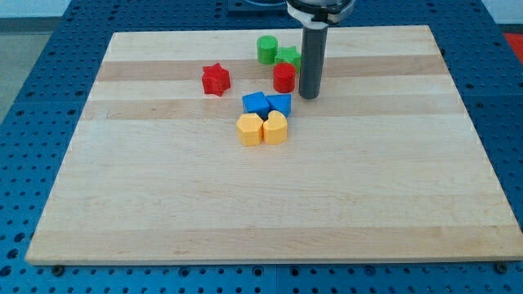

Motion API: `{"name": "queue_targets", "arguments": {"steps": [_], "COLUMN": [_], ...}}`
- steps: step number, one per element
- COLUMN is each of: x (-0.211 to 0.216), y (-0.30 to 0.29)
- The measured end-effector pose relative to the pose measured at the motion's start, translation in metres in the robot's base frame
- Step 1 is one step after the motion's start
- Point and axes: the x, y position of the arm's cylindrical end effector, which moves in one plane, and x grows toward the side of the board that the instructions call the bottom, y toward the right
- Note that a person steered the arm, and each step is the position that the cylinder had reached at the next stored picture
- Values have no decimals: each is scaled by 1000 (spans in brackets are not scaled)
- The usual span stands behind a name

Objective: Move blue cube into yellow hexagon

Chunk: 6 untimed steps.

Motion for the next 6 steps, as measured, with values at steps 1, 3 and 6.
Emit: {"name": "queue_targets", "arguments": {"steps": [1,3,6], "x": [-1,-1,14], "y": [-31,-85,-85]}}
